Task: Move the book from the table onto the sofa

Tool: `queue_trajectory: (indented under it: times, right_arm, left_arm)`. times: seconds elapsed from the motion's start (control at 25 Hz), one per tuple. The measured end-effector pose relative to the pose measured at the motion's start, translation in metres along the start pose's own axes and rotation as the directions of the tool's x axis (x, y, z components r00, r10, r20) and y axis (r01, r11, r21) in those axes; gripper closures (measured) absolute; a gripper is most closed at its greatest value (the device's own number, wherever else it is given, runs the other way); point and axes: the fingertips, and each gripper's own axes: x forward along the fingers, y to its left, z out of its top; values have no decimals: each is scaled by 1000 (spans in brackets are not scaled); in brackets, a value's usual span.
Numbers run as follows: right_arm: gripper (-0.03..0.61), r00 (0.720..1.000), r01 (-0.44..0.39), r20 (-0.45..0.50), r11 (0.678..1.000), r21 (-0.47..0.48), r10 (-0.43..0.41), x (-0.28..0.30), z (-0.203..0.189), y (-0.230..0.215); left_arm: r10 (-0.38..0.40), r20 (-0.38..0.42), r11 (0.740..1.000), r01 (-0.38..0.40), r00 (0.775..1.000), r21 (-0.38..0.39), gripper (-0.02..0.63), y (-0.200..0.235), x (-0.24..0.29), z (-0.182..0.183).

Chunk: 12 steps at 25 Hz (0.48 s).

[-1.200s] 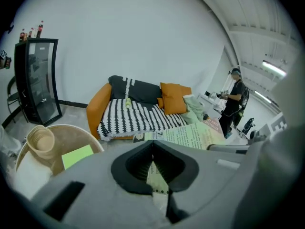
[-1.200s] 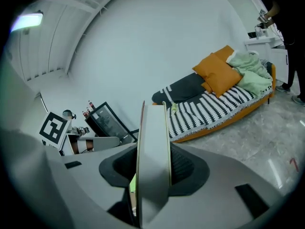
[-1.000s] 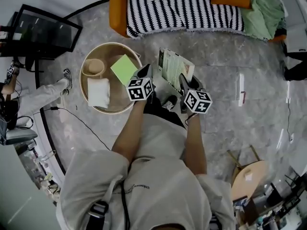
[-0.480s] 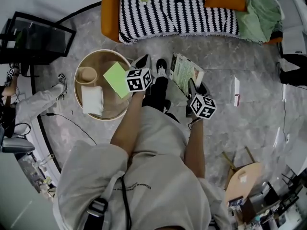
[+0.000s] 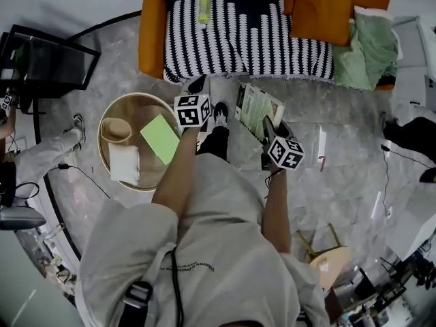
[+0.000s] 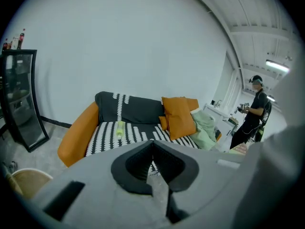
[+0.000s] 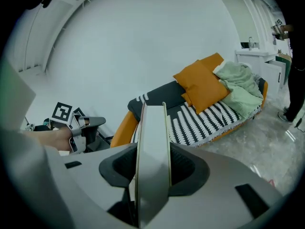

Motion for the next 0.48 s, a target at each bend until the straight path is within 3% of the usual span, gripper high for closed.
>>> queue_trajectory:
  times: [0.48]
  right_arm:
    - [413,1000,-18,-10,1000,-15,18,120,113,14]
  left_arm:
    - [-23,5,999,24,1000,-26,604,54,94,81]
